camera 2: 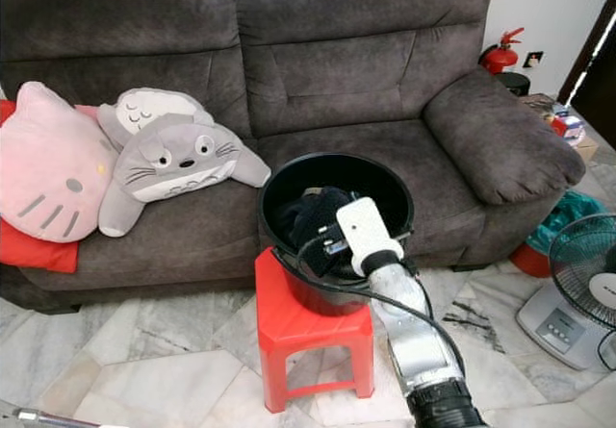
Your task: Hang hanger
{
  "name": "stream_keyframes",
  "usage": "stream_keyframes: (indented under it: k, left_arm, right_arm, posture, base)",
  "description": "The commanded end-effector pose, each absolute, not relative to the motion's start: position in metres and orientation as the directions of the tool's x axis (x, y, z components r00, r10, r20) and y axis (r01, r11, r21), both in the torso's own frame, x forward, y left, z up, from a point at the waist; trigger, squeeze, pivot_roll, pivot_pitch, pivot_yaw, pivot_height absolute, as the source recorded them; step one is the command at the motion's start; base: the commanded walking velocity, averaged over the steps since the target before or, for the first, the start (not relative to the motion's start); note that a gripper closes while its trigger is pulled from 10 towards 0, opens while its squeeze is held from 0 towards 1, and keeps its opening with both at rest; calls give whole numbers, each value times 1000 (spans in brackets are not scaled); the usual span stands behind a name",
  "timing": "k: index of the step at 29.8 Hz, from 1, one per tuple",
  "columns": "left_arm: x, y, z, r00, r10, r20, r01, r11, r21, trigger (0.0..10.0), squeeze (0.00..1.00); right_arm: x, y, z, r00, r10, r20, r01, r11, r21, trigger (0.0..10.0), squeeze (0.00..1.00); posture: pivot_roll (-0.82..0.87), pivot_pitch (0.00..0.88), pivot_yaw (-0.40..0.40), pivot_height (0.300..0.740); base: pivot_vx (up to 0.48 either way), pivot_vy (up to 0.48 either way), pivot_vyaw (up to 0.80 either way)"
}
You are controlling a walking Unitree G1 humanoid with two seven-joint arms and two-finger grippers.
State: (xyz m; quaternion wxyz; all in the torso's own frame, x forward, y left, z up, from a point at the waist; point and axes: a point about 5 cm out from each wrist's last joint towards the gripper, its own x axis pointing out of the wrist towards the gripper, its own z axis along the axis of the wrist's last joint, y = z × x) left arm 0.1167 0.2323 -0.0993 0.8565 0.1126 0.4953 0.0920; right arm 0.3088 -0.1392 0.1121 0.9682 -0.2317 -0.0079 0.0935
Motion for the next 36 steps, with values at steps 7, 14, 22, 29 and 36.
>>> stream_keyframes:
  k: [7, 14, 22, 29, 36]
  left_arm:
    - [111, 238, -100, 480, 278, -832, -30, 953, 301, 10000, 0]
    - [110, 239, -100, 477, 274, -835, -19, 953, 302, 10000, 0]
    - [108, 240, -100, 475, 281, -834, -40, 953, 299, 10000, 0]
    - [107, 238, -101, 474, 252, -844, -35, 963, 268, 10000, 0]
    - [106, 235, -102, 468, 208, -859, -53, 977, 208, 10000, 0]
  right_arm:
    - [291, -128, 111, 964, 266, -22, -245, 851, -465, 10000, 0]
    - [281, -124, 109, 956, 292, -5, -259, 841, -476, 10000, 0]
    - [280, -113, 114, 954, 298, 40, -253, 866, -432, 10000, 0]
    - [281, -126, 114, 981, 186, 62, -149, 914, -377, 10000, 0]
    - [279, -126, 112, 981, 187, 56, -153, 914, -376, 10000, 0]
  posture:
    - [-179, 0, 78, 740]
    - [-185, 0, 78, 740]
    - [-153, 0, 73, 740]
    - [-166, 0, 85, 740]
    - [-169, 0, 86, 740]
  base:
    - [0, 0, 0]
    - [0, 0, 0]
    - [0, 0, 0]
    - [0, 0, 0]
    - [0, 0, 0]
